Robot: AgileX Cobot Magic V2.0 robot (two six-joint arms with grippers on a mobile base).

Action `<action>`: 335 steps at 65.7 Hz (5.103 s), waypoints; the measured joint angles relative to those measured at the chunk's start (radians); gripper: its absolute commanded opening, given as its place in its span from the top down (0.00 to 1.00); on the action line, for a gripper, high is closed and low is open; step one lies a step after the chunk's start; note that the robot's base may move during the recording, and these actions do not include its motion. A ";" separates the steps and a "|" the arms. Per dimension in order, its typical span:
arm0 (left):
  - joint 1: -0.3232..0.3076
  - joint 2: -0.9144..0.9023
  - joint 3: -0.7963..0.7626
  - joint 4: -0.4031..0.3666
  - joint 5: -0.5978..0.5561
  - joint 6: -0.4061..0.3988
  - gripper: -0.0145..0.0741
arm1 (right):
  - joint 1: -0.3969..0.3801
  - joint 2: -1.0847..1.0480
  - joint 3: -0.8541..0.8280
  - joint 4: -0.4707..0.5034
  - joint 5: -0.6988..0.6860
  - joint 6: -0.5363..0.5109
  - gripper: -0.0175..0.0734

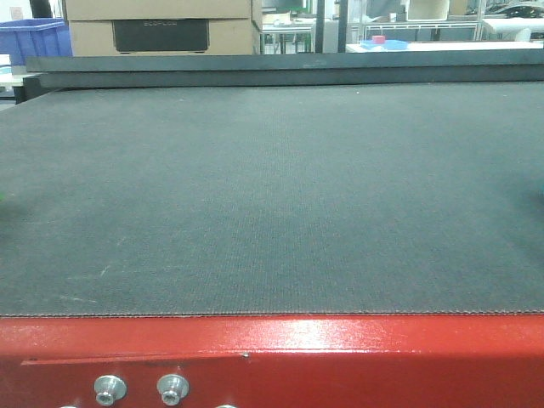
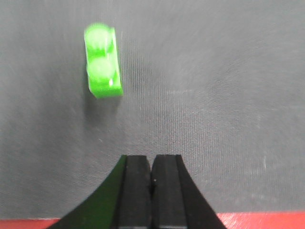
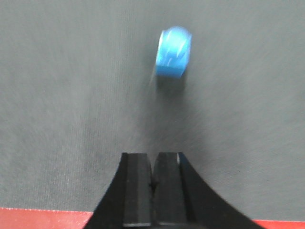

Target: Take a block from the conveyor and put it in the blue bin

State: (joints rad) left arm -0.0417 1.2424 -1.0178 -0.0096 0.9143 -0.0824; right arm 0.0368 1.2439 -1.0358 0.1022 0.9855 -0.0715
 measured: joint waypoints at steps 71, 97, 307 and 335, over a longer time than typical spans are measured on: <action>0.000 0.065 -0.008 -0.004 0.085 -0.032 0.96 | -0.077 0.680 -0.469 0.018 0.125 0.000 0.37; 0.000 0.065 -0.008 -0.004 0.085 -0.085 0.96 | -0.053 0.726 -0.469 0.018 0.120 -0.014 0.54; 0.014 -0.269 0.384 0.026 -0.728 -0.051 0.96 | -0.034 -0.371 0.452 0.093 -0.831 -0.072 0.99; 0.101 -0.584 0.425 0.026 -0.744 -0.051 0.96 | -0.034 -0.701 0.462 0.094 -0.782 -0.074 0.99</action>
State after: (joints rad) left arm 0.0593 0.6583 -0.5931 0.0166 0.1703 -0.1335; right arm 0.0025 0.5425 -0.5736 0.1966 0.2038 -0.1454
